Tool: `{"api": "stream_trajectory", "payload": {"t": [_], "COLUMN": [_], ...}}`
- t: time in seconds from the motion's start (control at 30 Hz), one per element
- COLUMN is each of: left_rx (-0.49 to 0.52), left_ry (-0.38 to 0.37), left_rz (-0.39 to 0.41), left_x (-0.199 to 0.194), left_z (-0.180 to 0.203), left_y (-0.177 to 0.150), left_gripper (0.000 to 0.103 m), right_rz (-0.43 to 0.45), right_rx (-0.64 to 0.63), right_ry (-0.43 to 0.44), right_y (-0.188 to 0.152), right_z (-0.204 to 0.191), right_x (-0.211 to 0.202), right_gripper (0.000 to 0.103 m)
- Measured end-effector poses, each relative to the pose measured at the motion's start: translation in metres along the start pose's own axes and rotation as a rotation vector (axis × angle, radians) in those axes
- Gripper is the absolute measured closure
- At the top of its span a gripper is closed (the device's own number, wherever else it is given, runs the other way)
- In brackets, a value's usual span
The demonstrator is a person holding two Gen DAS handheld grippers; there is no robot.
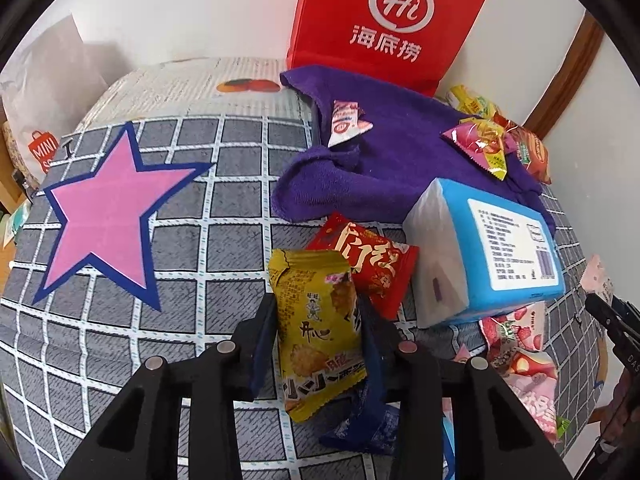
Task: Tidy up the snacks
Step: 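Grasp the yellow snack bag with the left tool and lift it, then carry the sachet and yellow snack bag toward the purple towel with both tools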
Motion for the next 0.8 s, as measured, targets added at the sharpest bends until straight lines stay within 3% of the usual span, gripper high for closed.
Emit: {"api": "stream_trajectory", "payload": {"t": [0.4,0.8], "left_rx": [0.015,0.031], "left_ry": [0.013,0.010], "left_rz": [0.093,0.174], "left_x": [-0.050,-0.091], "left_z": [-0.002,0.007], "left_y": [0.004,0.028], "left_gripper": [0.067,0.067], "right_rz": [0.052,0.142], "right_rx": [-0.007,-0.012], "right_ry": [0.007,0.012], "right_y": [0.003,0.031], "right_z": [-0.014,-0.020], "right_x": [-0.028,-0.064], "right_gripper": [0.058,0.058]}}
Point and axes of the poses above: each gripper's, at about its wrist camera, not at the fingertips, and x roughly the way its jaws point, z to its right, y to its top, the point moved 5 cm from there along x, roughly the way its jaws point, and after that the axes turned 6 degrees about y, right-handed, at the moved point
